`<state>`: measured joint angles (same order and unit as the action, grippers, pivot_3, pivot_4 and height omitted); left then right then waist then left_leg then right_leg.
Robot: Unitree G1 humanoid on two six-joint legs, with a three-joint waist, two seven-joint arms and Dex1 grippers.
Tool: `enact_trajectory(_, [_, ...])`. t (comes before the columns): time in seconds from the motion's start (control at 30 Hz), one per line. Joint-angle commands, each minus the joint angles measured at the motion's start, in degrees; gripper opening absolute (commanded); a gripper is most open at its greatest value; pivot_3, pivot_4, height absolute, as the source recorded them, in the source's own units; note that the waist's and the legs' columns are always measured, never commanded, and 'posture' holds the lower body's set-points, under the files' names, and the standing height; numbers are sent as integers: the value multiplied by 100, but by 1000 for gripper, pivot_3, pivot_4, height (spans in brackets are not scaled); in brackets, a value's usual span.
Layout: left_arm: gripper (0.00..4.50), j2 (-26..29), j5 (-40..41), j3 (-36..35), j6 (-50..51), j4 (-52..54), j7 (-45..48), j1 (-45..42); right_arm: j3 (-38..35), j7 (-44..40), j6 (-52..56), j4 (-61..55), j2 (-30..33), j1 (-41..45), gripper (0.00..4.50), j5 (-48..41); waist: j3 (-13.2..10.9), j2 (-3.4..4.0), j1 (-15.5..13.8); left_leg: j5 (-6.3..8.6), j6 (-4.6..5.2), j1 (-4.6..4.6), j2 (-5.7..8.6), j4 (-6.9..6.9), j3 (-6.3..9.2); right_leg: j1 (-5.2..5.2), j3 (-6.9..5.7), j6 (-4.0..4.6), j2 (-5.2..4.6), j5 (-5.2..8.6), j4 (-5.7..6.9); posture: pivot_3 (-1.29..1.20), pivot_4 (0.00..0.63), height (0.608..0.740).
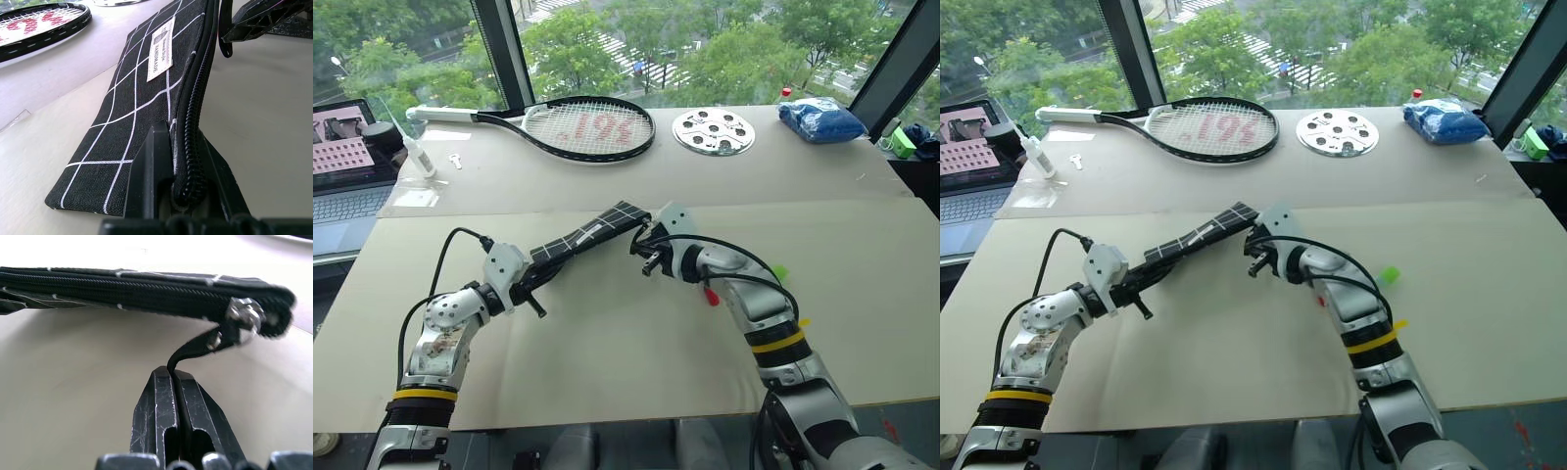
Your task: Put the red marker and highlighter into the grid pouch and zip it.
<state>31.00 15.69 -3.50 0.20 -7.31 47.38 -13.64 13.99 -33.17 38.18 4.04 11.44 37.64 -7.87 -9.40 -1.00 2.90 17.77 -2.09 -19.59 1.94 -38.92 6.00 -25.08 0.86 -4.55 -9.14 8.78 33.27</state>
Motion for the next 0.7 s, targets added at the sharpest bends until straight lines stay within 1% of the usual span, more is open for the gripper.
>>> enact_trajectory(0.03, [0,-52,-42,32,-80,143,-22,-59,439,-104,-190,-304,-274,207,107,83,0,0,22,0,0,0,0,0,0,-1,0,0,0,0,1,0,150,740])
enact_trajectory(0.17, [0,-65,-43,38,-74,115,-21,-95,616,-336,-218,-196,-381,432,107,70,0,0,41,-1,-2,-4,1,-2,1,-3,0,0,-2,0,3,0,150,740])
enact_trajectory(0.37, [0,-66,-27,27,-69,118,-15,-78,820,-834,-311,12,-326,727,107,87,0,0,67,-2,-3,-2,1,-1,3,-4,-1,0,-1,0,5,0,150,740])
enact_trajectory(0.5, [0,-64,-16,21,-58,128,-9,-71,954,-1402,-36,-153,-316,846,107,-197,0,0,92,-2,-4,-4,1,-1,3,-8,-1,0,-1,0,5,0,150,740])
enact_trajectory(0.57, [0,-69,-14,32,-51,134,-1,-81,1015,-1602,74,28,-355,908,107,-247,0,0,97,-2,-4,-3,1,-1,3,-8,-1,0,-1,0,11,0,150,740])
enact_trajectory(0.7, [0,-72,1,32,-36,132,22,-103,881,-1470,53,646,-657,1081,107,-202,0,0,105,-2,-4,-2,1,-2,3,-11,-1,0,-1,0,19,0,150,740])
